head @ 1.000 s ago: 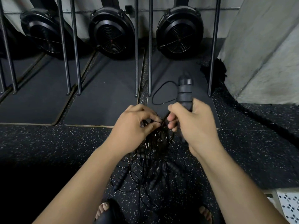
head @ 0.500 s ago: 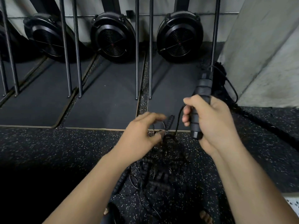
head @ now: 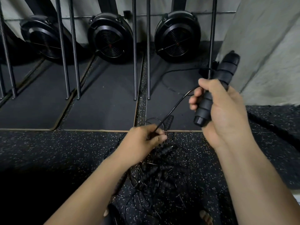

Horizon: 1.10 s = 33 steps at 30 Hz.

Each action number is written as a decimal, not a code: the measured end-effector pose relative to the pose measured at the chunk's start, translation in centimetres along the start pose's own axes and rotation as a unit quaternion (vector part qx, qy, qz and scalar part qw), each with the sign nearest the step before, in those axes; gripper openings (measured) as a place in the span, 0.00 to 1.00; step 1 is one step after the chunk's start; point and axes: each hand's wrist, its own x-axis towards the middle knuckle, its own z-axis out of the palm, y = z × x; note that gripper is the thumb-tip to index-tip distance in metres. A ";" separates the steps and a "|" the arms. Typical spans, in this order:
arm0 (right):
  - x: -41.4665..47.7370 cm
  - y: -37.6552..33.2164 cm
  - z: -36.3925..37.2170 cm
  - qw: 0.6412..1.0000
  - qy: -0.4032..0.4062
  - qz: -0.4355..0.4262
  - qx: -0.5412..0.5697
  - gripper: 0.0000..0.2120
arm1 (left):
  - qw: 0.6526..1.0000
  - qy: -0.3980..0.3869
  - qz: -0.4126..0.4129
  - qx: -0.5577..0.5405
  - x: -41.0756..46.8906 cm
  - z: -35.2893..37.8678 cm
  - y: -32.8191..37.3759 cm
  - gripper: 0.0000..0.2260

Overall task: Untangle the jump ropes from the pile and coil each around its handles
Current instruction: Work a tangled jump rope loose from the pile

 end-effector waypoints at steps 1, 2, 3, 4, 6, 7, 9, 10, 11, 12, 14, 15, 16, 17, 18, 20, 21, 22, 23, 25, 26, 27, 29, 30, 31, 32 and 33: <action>0.2 0.0 -0.2 1.000 0.013 -0.001 0.009 0.09 | 1.000 -0.007 -0.004 0.002 0.0 -0.3 0.0 0.08; 0.5 -0.1 -0.5 1.000 0.027 -0.002 0.016 0.08 | 1.000 -0.012 -0.007 0.003 0.0 -0.6 0.0 0.08; 0.8 -0.1 -0.8 0.999 0.040 -0.002 0.023 0.07 | 1.000 -0.013 -0.007 0.010 0.0 -0.9 -0.1 0.09; 1.0 -0.1 -1.0 0.998 0.052 0.000 0.029 0.07 | 1.000 -0.011 -0.007 0.021 0.0 -1.1 -0.3 0.08; 1.3 0.0 -1.4 0.997 0.065 0.006 0.036 0.06 | 0.999 -0.017 -0.009 0.039 0.1 -1.3 -0.5 0.07; 1.3 0.1 -1.5 0.997 0.067 0.011 0.038 0.07 | 0.999 -0.026 -0.012 0.031 0.1 -1.2 -0.5 0.07; 1.3 0.3 -1.4 0.997 0.067 0.020 0.042 0.07 | 0.999 -0.038 -0.011 0.004 0.0 -0.8 -0.5 0.10; 1.3 0.4 -1.4 0.997 0.066 0.023 0.044 0.07 | 0.999 -0.038 -0.003 -0.001 0.0 -0.5 -0.5 0.11; 1.3 0.5 -1.3 0.996 0.066 0.025 0.048 0.07 | 0.999 -0.041 0.004 0.001 0.1 -0.3 -0.4 0.10; 1.3 0.5 -1.3 0.996 0.064 0.026 0.052 0.06 | 0.999 -0.051 0.005 0.003 0.1 -0.1 -0.3 0.08; 1.3 0.6 -1.2 0.996 0.063 0.029 0.058 0.06 | 0.995 -0.100 -0.003 0.011 0.1 0.2 -0.3 0.05; 1.3 0.6 -1.2 0.996 0.065 0.032 0.060 0.06 | 0.992 -0.127 -0.007 0.012 0.0 0.2 -0.2 0.04; 1.3 0.7 -1.2 0.995 0.067 0.035 0.063 0.06 | 0.989 -0.148 -0.008 0.012 -0.1 0.3 0.0 0.05; 1.3 0.8 -1.2 0.995 0.067 0.039 0.064 0.06 | 0.987 -0.157 -0.010 0.010 -0.2 0.3 0.1 0.06; 1.3 0.9 -1.3 0.995 0.066 0.041 0.063 0.06 | 0.988 -0.157 -0.012 0.003 -0.3 0.3 0.3 0.07; 1.3 1.2 -1.2 0.996 0.059 0.053 0.043 0.03 | 0.990 -0.133 -0.022 -0.035 -0.2 0.0 0.7 0.07; 1.3 1.4 -1.2 0.996 0.057 0.065 0.029 0.01 | 0.991 -0.114 -0.026 -0.060 -0.1 -0.3 0.9 0.07; 1.3 1.8 -1.2 0.995 0.053 0.080 0.014 0.02 | 0.992 -0.092 -0.023 -0.078 -0.1 -0.6 1.2 0.07; 1.2 2.2 -1.2 0.994 0.044 0.097 -0.008 0.03 | 0.994 -0.071 -0.017 -0.087 -0.1 -1.1 1.5 0.07; 1.1 3.3 -1.1 0.989 0.012 0.123 -0.079 0.03 | 0.993 -0.035 -0.004 -0.112 -0.1 -1.9 2.1 0.08; 1.0 3.9 -1.1 0.984 -0.009 0.133 -0.120 0.03 | 0.990 -0.022 -0.002 -0.138 -0.2 -2.3 2.4 0.09; 0.8 4.4 -1.0 0.976 -0.031 0.145 -0.158 0.04 | 0.985 -0.010 -0.004 -0.170 -0.2 -2.6 2.5 0.10; 0.1 5.3 -0.7 0.957 -0.068 0.168 -0.226 0.06 | 0.977 0.019 0.001 -0.214 0.0 -3.3 2.5 0.10; -0.2 5.7 -0.5 0.948 -0.090 0.179 -0.247 0.07 | 0.972 0.034 0.006 -0.233 0.0 -3.5 2.4 0.10; -0.6 5.9 -0.2 0.941 -0.116 0.191 -0.253 0.07 | 0.965 0.050 0.006 -0.258 0.1 -3.7 2.2 0.11; -0.9 6.3 0.1 0.936 -0.142 0.202 -0.251 0.07 | 0.956 0.067 0.002 -0.286 0.2 -3.9 2.1 0.11; -1.1 6.5 0.2 0.931 -0.165 0.210 -0.251 0.08 | 0.947 0.086 -0.003 -0.310 0.3 -4.1 2.0 0.11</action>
